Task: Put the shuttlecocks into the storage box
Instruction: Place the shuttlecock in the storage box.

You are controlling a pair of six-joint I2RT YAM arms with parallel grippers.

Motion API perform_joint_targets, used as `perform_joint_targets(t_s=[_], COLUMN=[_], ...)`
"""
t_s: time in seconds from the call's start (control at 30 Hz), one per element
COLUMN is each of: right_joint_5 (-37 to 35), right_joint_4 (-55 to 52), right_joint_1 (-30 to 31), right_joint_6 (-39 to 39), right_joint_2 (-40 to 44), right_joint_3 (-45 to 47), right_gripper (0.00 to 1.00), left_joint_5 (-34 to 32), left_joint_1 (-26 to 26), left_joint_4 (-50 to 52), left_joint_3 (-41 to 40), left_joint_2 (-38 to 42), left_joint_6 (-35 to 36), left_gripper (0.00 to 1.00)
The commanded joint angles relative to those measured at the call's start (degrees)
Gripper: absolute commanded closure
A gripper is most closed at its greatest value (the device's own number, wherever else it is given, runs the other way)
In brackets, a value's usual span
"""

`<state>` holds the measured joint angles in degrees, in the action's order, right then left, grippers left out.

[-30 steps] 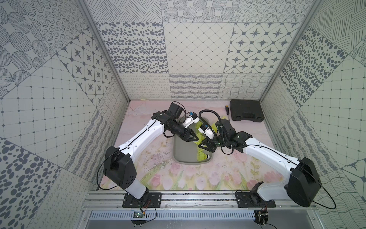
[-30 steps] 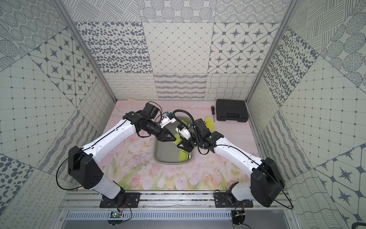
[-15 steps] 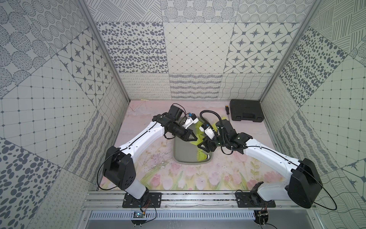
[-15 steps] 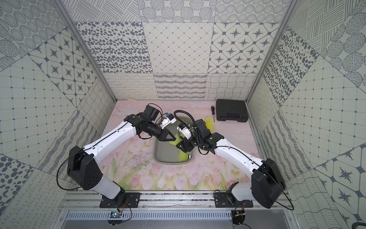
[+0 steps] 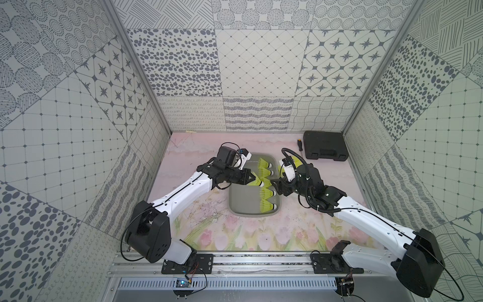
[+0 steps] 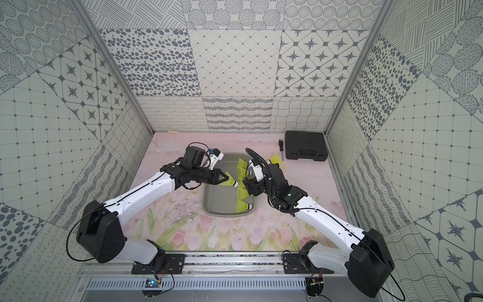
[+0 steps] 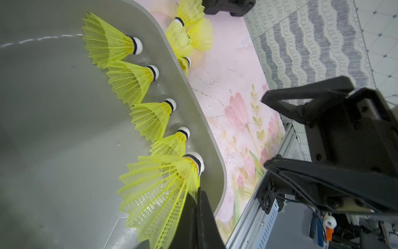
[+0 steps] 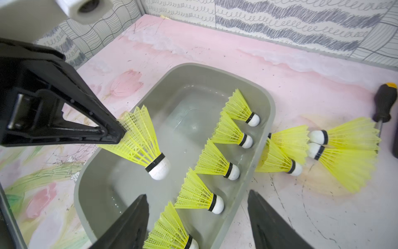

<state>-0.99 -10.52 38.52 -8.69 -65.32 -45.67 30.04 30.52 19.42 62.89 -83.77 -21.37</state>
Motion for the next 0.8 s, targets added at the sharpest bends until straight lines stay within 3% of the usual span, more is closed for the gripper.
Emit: perform_joint_targets(t_s=[0.0,0.77], right_joint_5=[-5.5,-6.2], right_joint_4=[3.4,1.6], right_joint_1=[-0.1,-3.2], right_joint_6=[-2.2,-5.2], right_joint_2=[2.4,4.0], right_joint_3=[1.0,2.6], right_gripper=[0.23,0.23], left_joint_5=[-8.2,-9.1], left_joint_1=[-1.8,-7.9], left_joint_4=[-10.2,-16.0], left_joint_3=[-2.1,3.3], left_joint_2=[0.2,-14.6], left_joint_6=[-10.0,-12.2], left_gripper=[1.00,1.00])
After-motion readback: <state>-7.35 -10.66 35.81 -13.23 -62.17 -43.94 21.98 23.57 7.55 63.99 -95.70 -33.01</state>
